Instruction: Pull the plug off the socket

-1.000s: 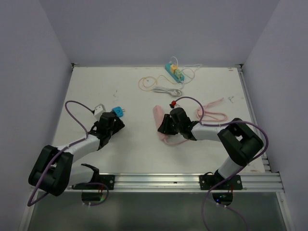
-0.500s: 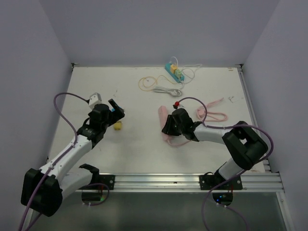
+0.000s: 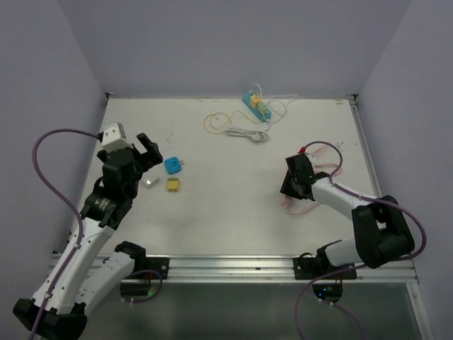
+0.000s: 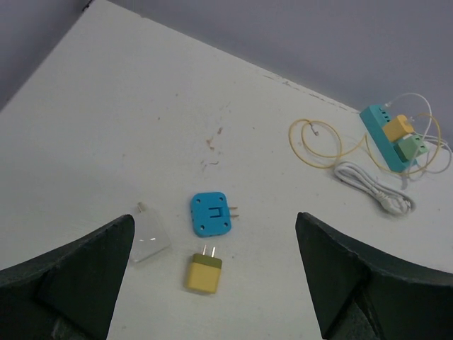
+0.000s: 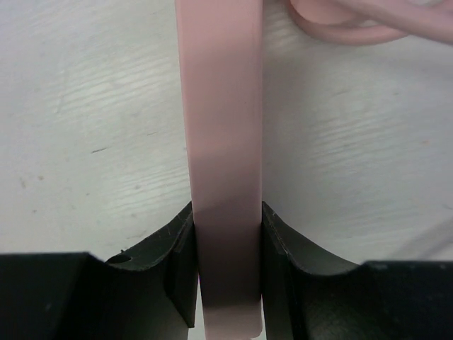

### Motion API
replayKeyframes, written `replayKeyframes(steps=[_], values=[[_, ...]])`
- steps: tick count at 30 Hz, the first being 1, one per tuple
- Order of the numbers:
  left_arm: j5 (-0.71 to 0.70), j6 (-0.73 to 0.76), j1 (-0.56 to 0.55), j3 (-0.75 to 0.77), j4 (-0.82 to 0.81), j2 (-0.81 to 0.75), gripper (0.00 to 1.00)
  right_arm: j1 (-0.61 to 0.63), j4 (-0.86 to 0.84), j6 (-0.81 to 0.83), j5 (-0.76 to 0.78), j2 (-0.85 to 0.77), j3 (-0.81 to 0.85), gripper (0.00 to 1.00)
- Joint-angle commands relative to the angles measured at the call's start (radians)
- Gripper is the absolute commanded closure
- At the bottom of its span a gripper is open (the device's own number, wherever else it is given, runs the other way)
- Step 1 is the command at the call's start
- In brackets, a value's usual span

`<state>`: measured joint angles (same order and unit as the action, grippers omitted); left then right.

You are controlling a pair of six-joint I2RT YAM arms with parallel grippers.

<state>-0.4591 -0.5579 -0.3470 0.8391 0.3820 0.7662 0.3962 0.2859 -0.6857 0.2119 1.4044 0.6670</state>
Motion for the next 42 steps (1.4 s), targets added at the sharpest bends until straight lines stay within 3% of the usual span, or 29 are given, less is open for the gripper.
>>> replayKeyframes(steps=[1, 12, 20, 23, 28, 32, 37, 38, 42], values=[[-0.125, 0.139, 0.009, -0.001, 0.048, -0.059, 0.00, -0.101, 0.104, 0.043, 0.044, -0.032, 0.020, 1.00], [-0.165, 0.179, 0.009, -0.156, -0.008, -0.192, 0.00, -0.381, 0.130, 0.113, -0.029, 0.007, 0.075, 1.00], [-0.145, 0.181, 0.009, -0.169, -0.014, -0.173, 0.00, -0.438, 0.187, 0.152, 0.043, -0.018, 0.094, 1.00], [-0.138, 0.181, 0.009, -0.172, -0.015, -0.176, 0.00, -0.442, 0.203, 0.150, 0.044, -0.025, 0.105, 0.86], [-0.131, 0.181, 0.009, -0.175, -0.018, -0.168, 0.01, -0.442, 0.211, 0.178, 0.015, -0.051, 0.135, 0.73], [-0.127, 0.181, 0.009, -0.175, -0.018, -0.165, 0.00, -0.444, 0.229, 0.209, -0.012, -0.067, 0.175, 0.51], [-0.122, 0.179, 0.009, -0.175, -0.018, -0.160, 0.00, -0.444, 0.239, 0.236, -0.058, -0.116, 0.198, 0.34], [-0.122, 0.181, 0.009, -0.175, -0.018, -0.159, 0.00, -0.442, 0.240, 0.250, -0.068, -0.133, 0.209, 0.27], [-0.118, 0.181, 0.009, -0.175, -0.020, -0.153, 0.00, -0.442, 0.240, 0.282, -0.162, -0.168, 0.240, 0.22]])
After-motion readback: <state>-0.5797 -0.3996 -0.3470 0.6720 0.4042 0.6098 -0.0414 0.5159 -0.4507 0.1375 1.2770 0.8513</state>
